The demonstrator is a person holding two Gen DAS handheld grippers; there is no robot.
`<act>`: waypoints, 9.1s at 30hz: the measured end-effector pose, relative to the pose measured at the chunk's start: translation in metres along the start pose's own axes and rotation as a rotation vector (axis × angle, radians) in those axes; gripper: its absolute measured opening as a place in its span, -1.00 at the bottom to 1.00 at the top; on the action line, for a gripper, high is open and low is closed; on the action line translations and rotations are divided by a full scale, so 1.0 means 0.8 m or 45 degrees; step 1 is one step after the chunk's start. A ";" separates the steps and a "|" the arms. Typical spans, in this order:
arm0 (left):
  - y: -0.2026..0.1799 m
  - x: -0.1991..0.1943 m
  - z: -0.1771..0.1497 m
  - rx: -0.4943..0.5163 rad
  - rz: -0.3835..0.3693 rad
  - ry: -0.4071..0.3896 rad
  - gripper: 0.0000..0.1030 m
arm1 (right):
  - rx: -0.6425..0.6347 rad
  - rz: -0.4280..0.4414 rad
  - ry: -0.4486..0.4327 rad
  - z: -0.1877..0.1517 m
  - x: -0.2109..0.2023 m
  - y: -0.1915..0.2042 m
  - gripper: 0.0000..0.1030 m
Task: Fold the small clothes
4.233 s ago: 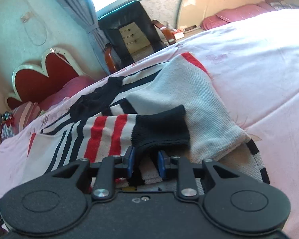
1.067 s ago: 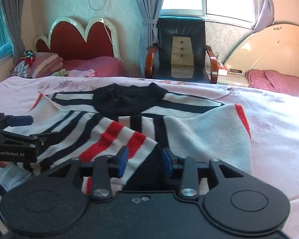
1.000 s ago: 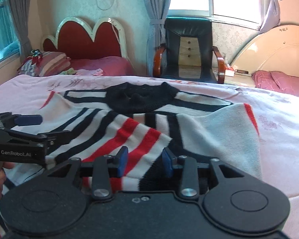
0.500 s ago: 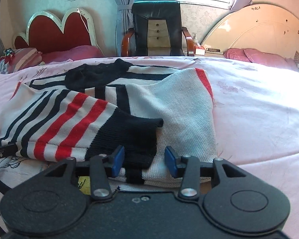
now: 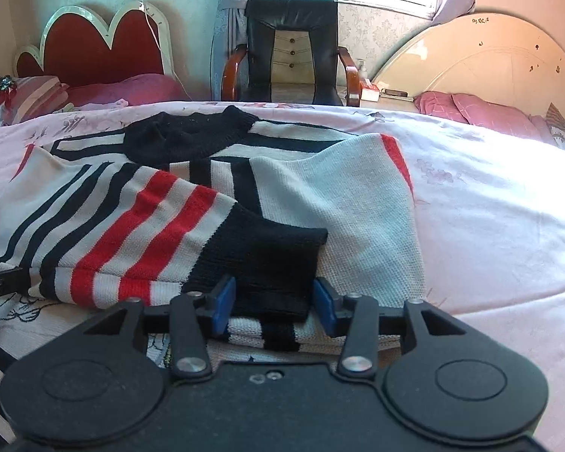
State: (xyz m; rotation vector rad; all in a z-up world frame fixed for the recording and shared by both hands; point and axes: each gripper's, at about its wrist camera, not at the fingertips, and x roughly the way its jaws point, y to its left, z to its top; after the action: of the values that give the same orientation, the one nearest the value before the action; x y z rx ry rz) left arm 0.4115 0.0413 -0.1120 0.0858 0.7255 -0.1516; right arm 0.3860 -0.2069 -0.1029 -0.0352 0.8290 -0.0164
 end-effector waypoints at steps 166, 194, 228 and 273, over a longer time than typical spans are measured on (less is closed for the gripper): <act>-0.120 -0.030 0.009 0.128 0.023 -0.108 0.79 | -0.218 0.056 -0.016 -0.010 -0.022 0.038 -0.08; -0.026 -0.053 -0.009 -0.070 0.218 -0.022 0.85 | -0.004 -0.077 -0.096 -0.034 -0.073 -0.052 -0.46; -0.001 -0.048 -0.032 -0.147 0.240 0.067 0.99 | 0.015 -0.017 0.071 -0.047 -0.049 -0.055 -0.11; 0.124 -0.022 -0.098 -1.350 -0.251 -0.259 0.37 | 0.152 0.337 -0.032 0.004 -0.042 0.009 -0.66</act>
State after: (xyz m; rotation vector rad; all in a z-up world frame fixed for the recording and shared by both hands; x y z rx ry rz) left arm 0.3641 0.1510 -0.1565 -1.0006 0.5355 0.0512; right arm 0.3658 -0.1987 -0.0759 0.1868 0.8008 0.1833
